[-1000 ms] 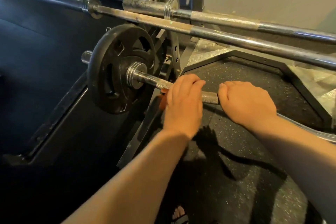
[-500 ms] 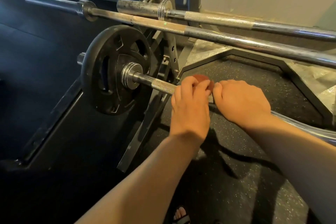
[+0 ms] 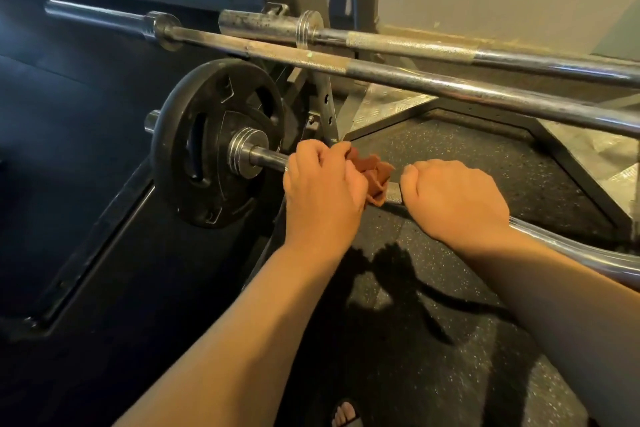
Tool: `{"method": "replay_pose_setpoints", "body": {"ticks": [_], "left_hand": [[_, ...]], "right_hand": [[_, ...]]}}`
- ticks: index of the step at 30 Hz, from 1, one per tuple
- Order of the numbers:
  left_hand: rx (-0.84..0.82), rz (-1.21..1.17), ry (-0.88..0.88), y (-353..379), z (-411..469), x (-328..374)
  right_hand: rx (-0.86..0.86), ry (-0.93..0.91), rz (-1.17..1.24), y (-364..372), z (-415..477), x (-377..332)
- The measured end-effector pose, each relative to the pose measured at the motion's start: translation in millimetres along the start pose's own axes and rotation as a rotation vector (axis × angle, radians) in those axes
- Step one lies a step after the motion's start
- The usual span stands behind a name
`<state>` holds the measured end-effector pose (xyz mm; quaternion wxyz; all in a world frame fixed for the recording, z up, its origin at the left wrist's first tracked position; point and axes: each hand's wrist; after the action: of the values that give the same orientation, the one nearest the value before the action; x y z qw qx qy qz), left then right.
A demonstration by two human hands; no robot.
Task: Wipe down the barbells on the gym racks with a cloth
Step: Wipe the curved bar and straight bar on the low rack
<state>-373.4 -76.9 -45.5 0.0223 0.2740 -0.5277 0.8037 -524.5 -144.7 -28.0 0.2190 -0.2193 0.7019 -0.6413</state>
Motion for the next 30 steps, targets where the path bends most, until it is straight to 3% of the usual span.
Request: {"method": "replay_pose_setpoints", "body": {"ticks": [4,7,10,11,14,16,20,22,27,30], "left_hand": [[-0.05,-0.053,-0.048,15,5,28],[-0.14,-0.059,0.104,17,-1,26],[-0.128,-0.006,0.317,5,2,-7],[-0.086,-0.031,0.289,4,3,-14],[0.056,-0.176,-0.058,10,-2,1],[0.028,-0.204,-0.151,21,-10,27],[-0.131,-0.192,0.134,24,-21,42],[-0.125,-0.143,0.218,19,-15,21],[0.009,-0.223,-0.148,11,-5,15],[-0.085,-0.172,-0.037,32,-19,52]], "right_hand": [[-0.001,0.016,0.065,5,1,3],[0.01,0.026,0.1,6,1,5],[0.028,0.102,0.221,6,2,3],[0.04,0.113,0.242,8,2,2],[0.061,0.191,0.318,13,2,2],[0.074,0.243,0.373,14,4,2],[0.133,0.486,0.7,11,13,15],[0.107,0.475,0.669,14,16,16],[0.097,0.427,0.645,18,16,16],[0.111,0.422,0.628,18,17,16]]}}
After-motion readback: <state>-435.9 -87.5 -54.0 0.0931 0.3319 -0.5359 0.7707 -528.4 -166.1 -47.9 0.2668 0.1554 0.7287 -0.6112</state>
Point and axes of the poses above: each hand's wrist, its own z-axis towards the middle knuckle, its own y-axis out of the palm, x = y × z, and after that the axes turned 1 degree about -y, right-handed
